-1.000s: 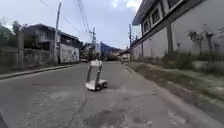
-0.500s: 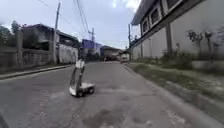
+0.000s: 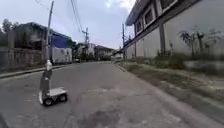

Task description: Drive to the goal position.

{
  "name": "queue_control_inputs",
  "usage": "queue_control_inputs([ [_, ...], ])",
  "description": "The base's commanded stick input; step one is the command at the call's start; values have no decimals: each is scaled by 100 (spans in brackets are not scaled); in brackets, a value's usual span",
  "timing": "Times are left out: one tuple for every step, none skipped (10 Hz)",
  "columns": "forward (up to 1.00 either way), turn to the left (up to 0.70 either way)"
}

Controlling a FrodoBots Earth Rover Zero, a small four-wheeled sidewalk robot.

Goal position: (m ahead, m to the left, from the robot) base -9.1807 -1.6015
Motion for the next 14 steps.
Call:
queue_control_inputs([
  [0, -100],
  [0, -100],
  [0, -100],
  [0, -100],
  [0, -100],
  [0, -100],
  [0, -100],
  [0, -100],
  [0, -100],
  [0, -100],
  [0, -100],
  [0, -100],
  [0, -100],
  [0, -100],
])
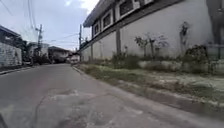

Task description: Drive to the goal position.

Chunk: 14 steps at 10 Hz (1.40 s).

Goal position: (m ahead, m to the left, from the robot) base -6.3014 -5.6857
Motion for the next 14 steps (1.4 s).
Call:
queue_control_inputs([
  [0, -100],
  [0, -100],
  [0, -100],
  [0, -100],
  [0, -100],
  [0, -100],
  [0, -100],
  [0, -100],
  [0, -100],
  [0, -100],
  [0, -100],
  [0, -100],
  [0, -100],
  [0, -100],
])
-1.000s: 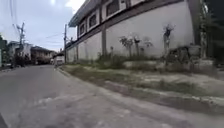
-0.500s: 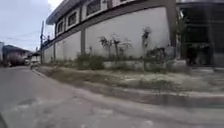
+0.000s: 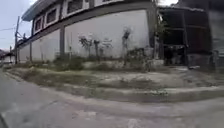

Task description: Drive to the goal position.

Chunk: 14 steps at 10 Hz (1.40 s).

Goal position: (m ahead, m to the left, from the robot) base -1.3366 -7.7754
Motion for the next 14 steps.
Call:
queue_control_inputs([
  [0, -100],
  [0, -100],
  [0, -100],
  [0, -100],
  [0, -100],
  [0, -100],
  [0, -100],
  [0, -100],
  [0, -100],
  [0, -100],
  [0, -100],
  [0, -100],
  [0, -100],
  [0, -100],
])
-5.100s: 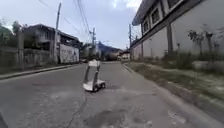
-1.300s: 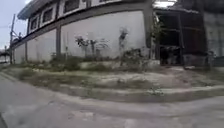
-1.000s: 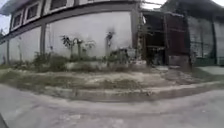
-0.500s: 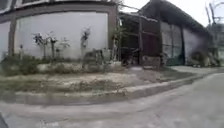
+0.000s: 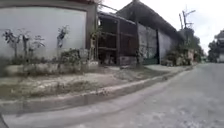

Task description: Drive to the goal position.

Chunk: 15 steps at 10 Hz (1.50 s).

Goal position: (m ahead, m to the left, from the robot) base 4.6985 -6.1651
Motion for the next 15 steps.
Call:
queue_control_inputs([
  [0, -100],
  [0, -100],
  [0, -100],
  [0, -100],
  [0, -100],
  [0, -100],
  [0, -100],
  [0, -100],
  [0, -100],
  [100, -38],
  [100, -21],
  [100, -1],
  [100, 0],
  [100, -19],
  [100, -40],
])
